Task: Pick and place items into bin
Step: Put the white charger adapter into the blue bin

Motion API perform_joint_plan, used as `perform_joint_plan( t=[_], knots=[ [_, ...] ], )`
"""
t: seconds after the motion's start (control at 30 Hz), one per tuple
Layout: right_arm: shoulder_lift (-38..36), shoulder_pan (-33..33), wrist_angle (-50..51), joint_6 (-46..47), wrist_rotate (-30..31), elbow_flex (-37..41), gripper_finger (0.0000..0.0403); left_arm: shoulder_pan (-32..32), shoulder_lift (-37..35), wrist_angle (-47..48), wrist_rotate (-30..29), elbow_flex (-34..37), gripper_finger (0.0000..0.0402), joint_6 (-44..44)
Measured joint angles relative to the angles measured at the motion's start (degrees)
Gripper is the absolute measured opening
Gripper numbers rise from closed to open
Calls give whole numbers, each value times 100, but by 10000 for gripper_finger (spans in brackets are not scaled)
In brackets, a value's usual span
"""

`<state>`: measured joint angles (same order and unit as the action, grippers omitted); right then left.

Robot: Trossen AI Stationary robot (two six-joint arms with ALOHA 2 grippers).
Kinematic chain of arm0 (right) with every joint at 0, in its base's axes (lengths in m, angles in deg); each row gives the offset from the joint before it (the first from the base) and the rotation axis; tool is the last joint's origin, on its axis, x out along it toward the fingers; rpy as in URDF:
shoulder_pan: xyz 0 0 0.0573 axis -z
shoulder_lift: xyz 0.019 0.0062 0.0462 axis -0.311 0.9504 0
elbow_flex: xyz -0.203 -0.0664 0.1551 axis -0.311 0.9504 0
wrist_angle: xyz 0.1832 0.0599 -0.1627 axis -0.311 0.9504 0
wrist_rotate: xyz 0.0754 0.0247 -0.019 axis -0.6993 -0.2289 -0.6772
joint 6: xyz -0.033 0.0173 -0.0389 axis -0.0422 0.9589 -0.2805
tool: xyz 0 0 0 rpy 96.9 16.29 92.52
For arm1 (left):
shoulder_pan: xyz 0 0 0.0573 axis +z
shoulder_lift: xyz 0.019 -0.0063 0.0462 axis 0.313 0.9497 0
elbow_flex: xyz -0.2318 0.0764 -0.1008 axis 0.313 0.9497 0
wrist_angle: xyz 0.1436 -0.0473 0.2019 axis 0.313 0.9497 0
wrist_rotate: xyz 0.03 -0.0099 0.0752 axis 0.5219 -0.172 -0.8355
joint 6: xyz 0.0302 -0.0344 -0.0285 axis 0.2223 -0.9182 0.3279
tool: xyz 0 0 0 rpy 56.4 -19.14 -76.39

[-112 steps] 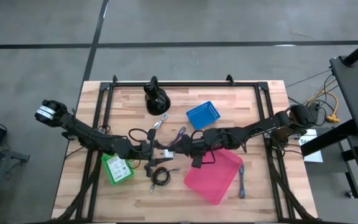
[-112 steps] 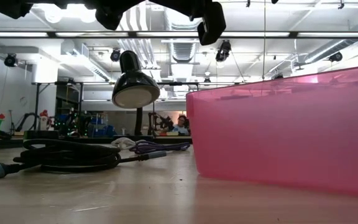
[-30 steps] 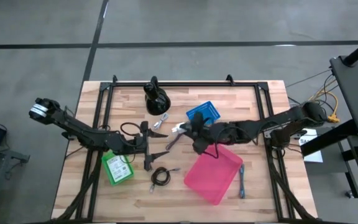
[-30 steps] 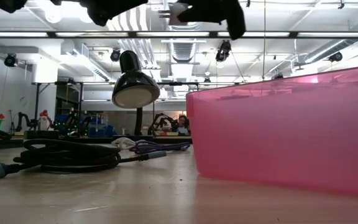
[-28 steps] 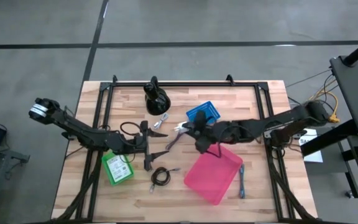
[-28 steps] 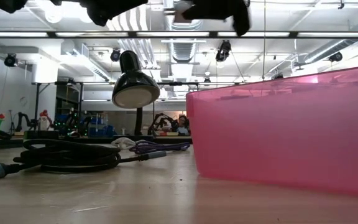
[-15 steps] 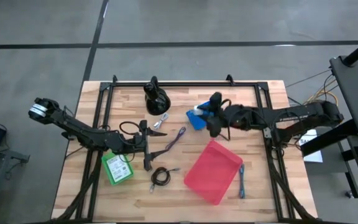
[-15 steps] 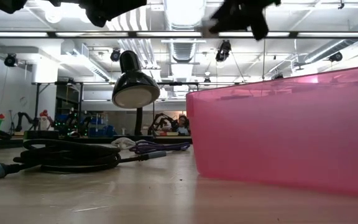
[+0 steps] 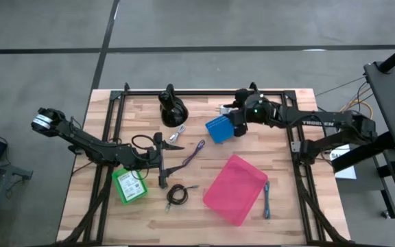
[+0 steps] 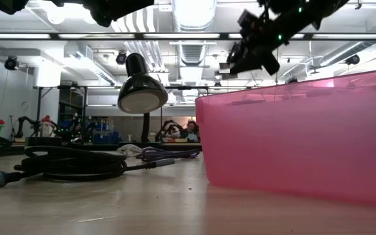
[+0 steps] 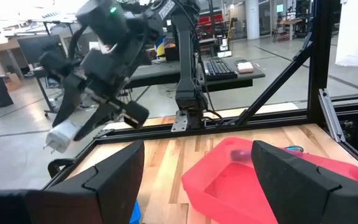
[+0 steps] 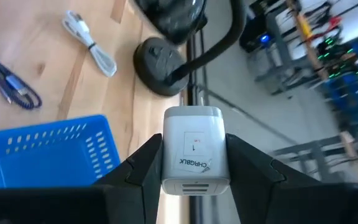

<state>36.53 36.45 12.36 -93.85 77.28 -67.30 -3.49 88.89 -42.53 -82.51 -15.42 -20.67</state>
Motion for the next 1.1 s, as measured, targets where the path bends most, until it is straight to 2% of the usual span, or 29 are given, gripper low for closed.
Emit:
perform_joint_plan(
  t=[0.4, 0.77, 0.97, 1.1],
  knots=[
    [10, 1023, -9, 812, -1511, 590, 132, 0, 0, 17, -4, 4, 279, 17],
    [10, 1100, -77, 1756, -1618, 1179, 132, 0, 0, 206, -6, 9, 279, 43],
    [11, 1110, -689, 2196, -1657, 1534, 132, 2, 0, 251, -7, 9, 279, 42],
    [13, 1123, -1257, 2300, -2110, 1797, 132, 2, 0, 260, -7, 9, 279, 42]
  ],
)
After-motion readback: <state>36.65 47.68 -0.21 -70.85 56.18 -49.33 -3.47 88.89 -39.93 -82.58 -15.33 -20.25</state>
